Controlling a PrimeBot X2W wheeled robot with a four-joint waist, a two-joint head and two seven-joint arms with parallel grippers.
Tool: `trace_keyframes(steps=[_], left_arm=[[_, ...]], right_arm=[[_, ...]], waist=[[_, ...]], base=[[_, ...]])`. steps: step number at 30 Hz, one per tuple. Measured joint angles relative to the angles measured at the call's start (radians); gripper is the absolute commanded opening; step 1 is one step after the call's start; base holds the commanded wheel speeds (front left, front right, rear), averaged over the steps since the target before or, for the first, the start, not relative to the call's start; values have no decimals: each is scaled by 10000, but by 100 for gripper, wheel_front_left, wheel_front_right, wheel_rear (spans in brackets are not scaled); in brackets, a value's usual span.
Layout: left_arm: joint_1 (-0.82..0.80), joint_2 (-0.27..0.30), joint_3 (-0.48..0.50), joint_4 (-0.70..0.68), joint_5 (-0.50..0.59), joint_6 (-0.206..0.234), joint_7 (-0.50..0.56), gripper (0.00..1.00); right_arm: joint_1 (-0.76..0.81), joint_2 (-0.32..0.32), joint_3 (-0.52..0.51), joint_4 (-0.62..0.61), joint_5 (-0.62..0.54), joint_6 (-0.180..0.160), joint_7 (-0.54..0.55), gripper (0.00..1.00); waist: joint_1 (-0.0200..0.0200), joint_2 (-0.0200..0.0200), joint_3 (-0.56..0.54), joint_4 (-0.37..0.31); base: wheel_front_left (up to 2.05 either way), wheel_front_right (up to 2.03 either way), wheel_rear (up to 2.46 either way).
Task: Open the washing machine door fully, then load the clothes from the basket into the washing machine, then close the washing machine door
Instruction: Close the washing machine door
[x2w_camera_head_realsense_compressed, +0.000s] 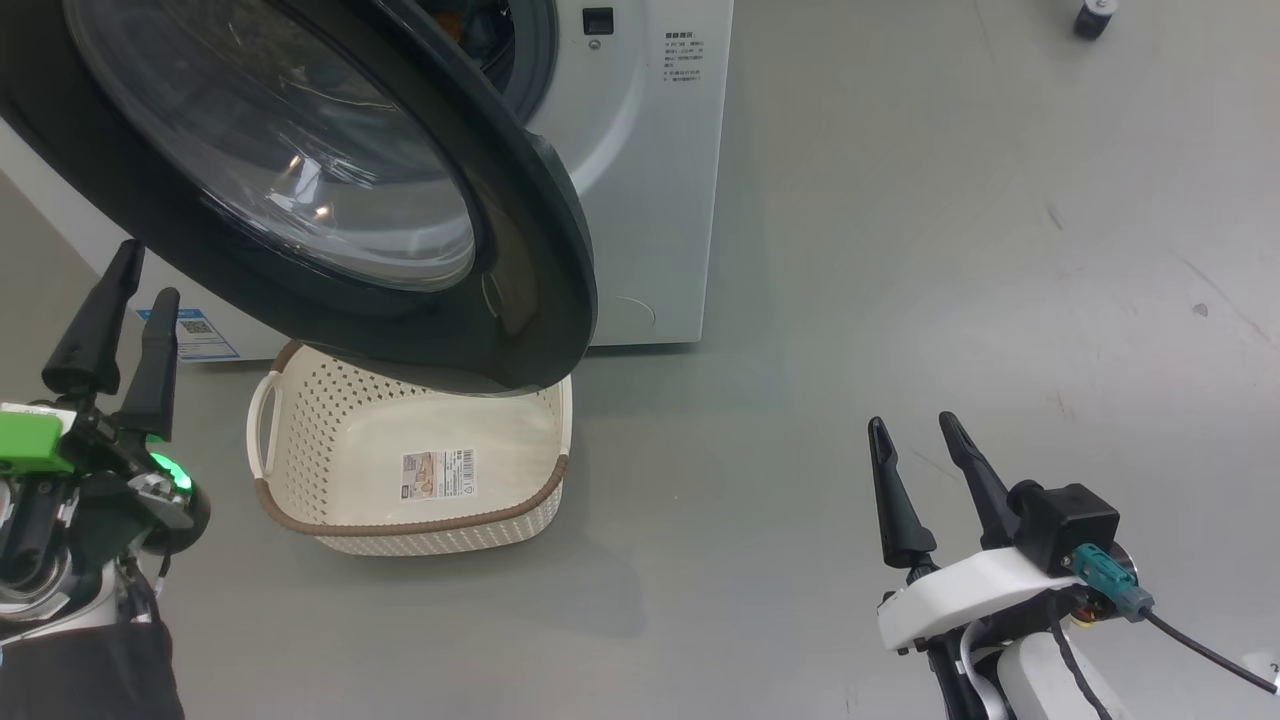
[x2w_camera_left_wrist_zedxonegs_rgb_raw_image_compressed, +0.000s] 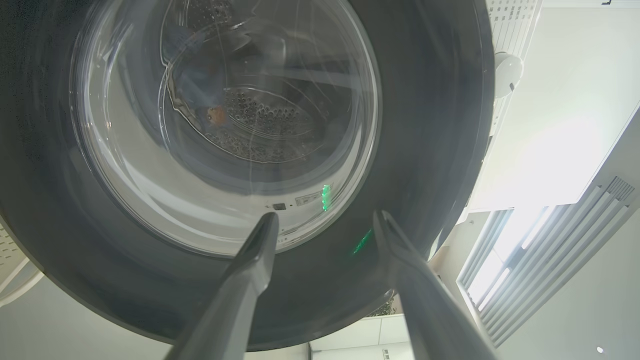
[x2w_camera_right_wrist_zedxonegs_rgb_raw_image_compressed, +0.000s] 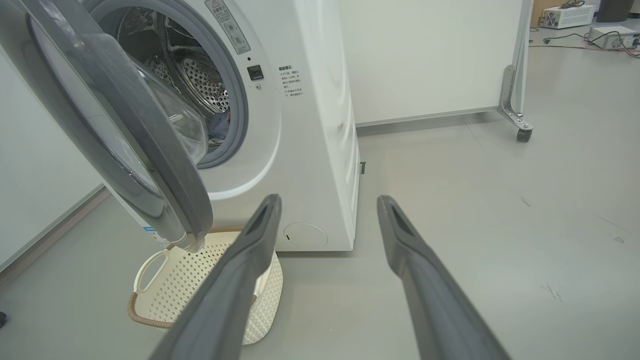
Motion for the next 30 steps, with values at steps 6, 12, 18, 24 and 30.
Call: trace_keyframes(steps=[6, 12, 18, 24, 30], left_arm=[[349, 0, 59, -408, 314, -8, -587, 100], [682, 0, 249, -1120, 1342, -8, -1613, 100], [1050, 244, -56, -2042, 2748, -10, -2452, 100], [1400, 694, -376, -2874, 4102, -10, -3557, 100], [1899, 1333, -1154, -3369, 5705, -40, -4391, 100]], right_arm=[[70, 12, 4, -71, 0, 23, 0, 100], [71, 15, 2, -171, -2, 27, 0, 100], [72, 15, -29, -255, -6, 27, 0, 100], [72, 19, -44, -320, -6, 27, 0, 100], [72, 19, -48, -395, -6, 29, -2, 100]], waist=[[0, 0, 5, 25], [0, 0, 39, 11], [0, 0, 74, -36], [0, 0, 82, -95], [0, 0, 87, -135]], base=[[0, 0, 0], [0, 0, 0], [0, 0, 0], [0, 0, 0], [0, 0, 0]])
